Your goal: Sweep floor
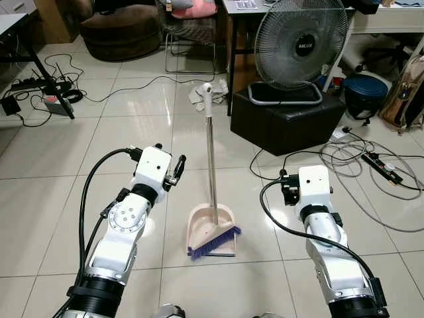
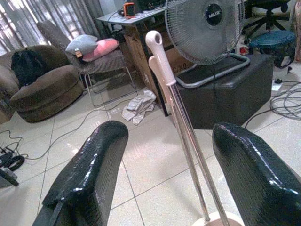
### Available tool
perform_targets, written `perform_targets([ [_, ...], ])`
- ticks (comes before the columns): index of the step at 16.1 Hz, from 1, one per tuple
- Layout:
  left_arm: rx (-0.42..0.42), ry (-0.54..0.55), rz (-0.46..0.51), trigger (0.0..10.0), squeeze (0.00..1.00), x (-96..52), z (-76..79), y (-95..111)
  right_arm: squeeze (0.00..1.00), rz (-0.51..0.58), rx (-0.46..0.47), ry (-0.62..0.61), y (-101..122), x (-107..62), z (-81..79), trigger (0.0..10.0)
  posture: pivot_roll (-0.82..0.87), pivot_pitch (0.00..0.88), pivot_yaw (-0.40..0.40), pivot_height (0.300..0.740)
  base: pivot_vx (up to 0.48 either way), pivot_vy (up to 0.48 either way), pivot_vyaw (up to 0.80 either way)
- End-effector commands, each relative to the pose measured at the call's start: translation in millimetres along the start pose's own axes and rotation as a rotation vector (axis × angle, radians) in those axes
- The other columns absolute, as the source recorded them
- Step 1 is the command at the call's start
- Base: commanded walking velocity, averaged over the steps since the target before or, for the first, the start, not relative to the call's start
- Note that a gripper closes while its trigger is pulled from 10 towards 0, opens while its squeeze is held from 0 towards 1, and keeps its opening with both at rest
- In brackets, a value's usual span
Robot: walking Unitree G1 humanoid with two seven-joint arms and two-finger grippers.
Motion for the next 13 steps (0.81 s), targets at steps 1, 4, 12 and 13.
perform_targets([
  [1,0.013,-0.01,0.003,10.0,0.0,1.1,-0.1,3.4,0.0,0.005,0.009,-0.002,1.3,-0.6,0.1,10.0,-0.04,0.044,0.041,0.74,0.0,0.0,0.0],
  [4,0.013,-0.01,0.003,10.0,0.0,1.1,-0.1,3.4,0.0,0.005,0.009,-0.002,1.3,-0.6,0.1,10.0,-0.04,0.044,0.041,0.74,0.0,0.0,0.0],
  [12,-0.15,0.043,0.098,10.0,0.0,3.2,-4.7,18.7,0.0,0.16,0.123,0.007,31.3,11.9,11.4,10.0,-0.04,0.01,0.004,0.74,0.0,0.0,0.0],
  [13,-0.169,0.033,0.103,10.0,0.0,5.1,-3.9,20.9,0.0,0.161,0.198,0.014,32.3,12.4,11.8,10.0,-0.04,0.014,0.008,0.74,0.0,0.0,0.0],
])
Point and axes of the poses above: a point about 5 cm out from each wrist's last joint towards the gripper, its own x axis pointing out of the wrist towards the gripper, its own y axis along the axis of the wrist's last joint, z = x × y, the point moved 5 cm from there along x, pointing out of the wrist towards the gripper, and after that the axes turned 14 degrees about -x, right-handed, at the moved point
